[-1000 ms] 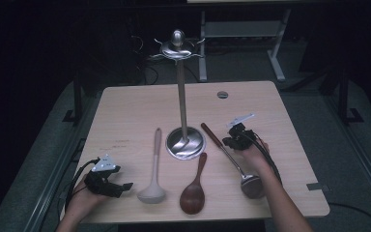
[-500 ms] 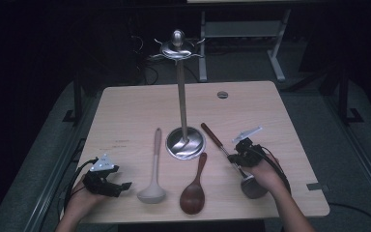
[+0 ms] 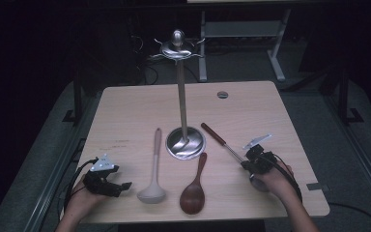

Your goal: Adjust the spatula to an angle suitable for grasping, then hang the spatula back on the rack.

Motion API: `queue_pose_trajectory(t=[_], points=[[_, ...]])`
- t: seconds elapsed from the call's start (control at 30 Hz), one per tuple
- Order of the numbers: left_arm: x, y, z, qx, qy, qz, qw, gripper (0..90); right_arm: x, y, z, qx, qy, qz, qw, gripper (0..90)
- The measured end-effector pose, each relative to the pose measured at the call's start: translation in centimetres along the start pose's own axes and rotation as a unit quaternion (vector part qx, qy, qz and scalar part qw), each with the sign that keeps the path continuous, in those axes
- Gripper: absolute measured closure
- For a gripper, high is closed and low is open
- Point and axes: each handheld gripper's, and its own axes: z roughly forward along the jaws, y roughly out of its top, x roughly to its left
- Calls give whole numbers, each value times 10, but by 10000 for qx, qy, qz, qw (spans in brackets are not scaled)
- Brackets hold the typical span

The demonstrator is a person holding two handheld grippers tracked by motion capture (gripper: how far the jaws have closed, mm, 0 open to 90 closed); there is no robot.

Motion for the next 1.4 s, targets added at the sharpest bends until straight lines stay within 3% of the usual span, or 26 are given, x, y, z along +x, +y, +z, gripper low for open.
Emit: queue_pose_trajectory(t=[0.13, 0.27, 0.37, 0.77, 1.0, 1.4], points=[[1, -1, -1, -43, 26, -54, 10000, 147, -11, -2, 0, 27, -163, 99, 9998, 900], [1, -1, -2, -40, 22, -43, 10000, 148, -17, 0, -2, -38, -23, 169, 9998, 900], [2, -1, -1, -31, 7, -42, 10000, 147, -17, 9, -7, -185, -15, 162, 9997, 866], [-1, 0, -1, -21, -1, -6, 10000, 148, -16, 43, -6, -292, 137, 124, 9994, 723], [0, 0, -1, -49, -18, -21, 10000, 148, -16, 79, 3, -49, 403, 25, 9992, 624], [-1, 1, -2, -87, -23, -8, 10000, 147, -13, 124, 16, 292, 445, -339, 9980, 591]])
